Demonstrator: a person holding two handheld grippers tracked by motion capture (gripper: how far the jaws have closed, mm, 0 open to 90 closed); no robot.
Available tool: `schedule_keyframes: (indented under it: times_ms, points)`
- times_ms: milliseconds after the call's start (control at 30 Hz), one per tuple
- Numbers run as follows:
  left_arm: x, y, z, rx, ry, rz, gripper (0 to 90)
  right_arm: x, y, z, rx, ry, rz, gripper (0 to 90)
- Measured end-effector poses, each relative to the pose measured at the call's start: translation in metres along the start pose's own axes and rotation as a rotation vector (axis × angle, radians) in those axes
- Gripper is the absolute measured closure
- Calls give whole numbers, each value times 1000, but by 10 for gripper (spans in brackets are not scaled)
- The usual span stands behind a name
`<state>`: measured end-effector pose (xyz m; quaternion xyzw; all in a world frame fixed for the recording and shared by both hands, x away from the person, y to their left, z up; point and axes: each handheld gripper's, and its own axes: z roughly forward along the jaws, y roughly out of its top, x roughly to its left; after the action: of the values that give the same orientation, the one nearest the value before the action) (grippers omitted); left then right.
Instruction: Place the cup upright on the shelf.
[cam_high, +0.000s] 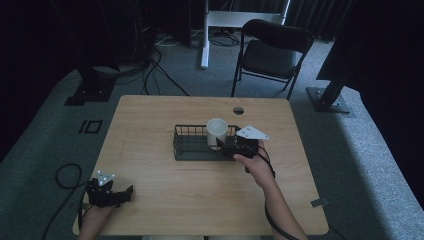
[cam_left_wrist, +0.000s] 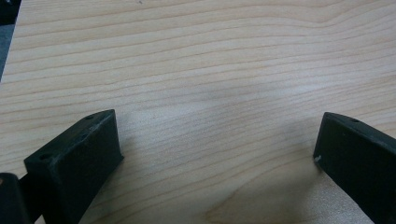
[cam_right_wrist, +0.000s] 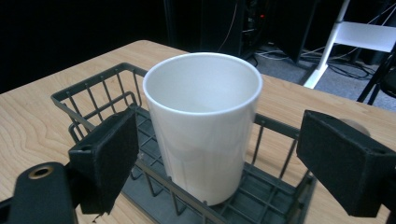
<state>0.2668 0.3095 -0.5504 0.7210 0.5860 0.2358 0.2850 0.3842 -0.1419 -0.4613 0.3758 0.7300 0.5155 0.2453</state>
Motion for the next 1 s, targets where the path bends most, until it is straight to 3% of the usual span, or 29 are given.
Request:
schedule_keyframes:
  times_ms: [533,1000]
  points:
    - [0,0,0,0,0,0,7,-13,-14,-23,-20,-33,20,129]
    - [0,0,0,0,0,0,7,-30,-42,-41,-3,-72,47,129]
